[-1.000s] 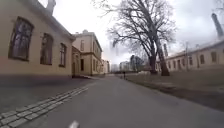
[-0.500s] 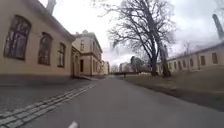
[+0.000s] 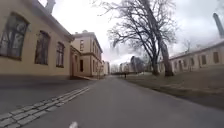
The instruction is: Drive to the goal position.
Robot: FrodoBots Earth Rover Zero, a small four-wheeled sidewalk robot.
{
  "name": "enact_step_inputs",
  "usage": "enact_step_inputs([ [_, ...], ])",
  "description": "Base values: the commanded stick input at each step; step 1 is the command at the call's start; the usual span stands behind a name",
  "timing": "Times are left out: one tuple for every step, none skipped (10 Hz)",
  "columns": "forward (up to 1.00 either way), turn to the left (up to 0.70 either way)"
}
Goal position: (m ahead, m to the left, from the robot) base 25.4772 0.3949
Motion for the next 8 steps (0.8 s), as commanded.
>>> enact_step_inputs([
  [0.70,0.00],
  [0.70,0.00],
  [0.70,0.00],
  [0.70,0.00],
  [0.70,0.00],
  [0.70,0.00],
  [0.70,0.00],
  [0.70,0.00],
])
